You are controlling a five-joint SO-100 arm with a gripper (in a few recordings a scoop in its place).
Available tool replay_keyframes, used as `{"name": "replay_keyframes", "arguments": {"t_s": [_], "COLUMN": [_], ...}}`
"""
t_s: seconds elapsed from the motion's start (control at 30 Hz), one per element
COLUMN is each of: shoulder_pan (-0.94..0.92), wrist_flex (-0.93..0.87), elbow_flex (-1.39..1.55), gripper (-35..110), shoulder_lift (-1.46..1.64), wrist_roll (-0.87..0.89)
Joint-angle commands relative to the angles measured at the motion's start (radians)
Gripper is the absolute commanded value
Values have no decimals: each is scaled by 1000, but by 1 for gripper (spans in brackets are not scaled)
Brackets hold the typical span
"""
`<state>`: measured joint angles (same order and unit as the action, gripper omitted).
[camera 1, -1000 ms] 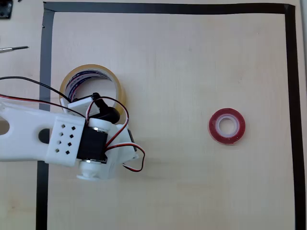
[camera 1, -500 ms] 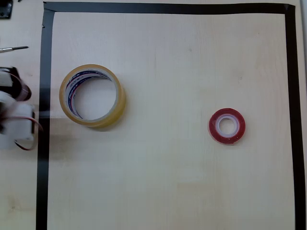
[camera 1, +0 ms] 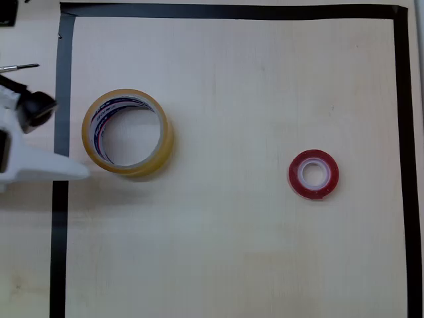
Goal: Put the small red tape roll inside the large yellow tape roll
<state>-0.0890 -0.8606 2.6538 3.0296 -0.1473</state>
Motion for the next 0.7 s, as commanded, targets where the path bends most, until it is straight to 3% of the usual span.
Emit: {"name": "replay_keyframes", "arguments": {"t_s": [0.0,0.3,0.67], "shoulder_pan": [-5,-5,67], "wrist_flex": [190,538,584], "elbow_flex": [-60,-301,-899], "gripper": [0,0,0], "shoulder_lift": [-123,-735,-1335], "wrist_roll": [3,9,11]}}
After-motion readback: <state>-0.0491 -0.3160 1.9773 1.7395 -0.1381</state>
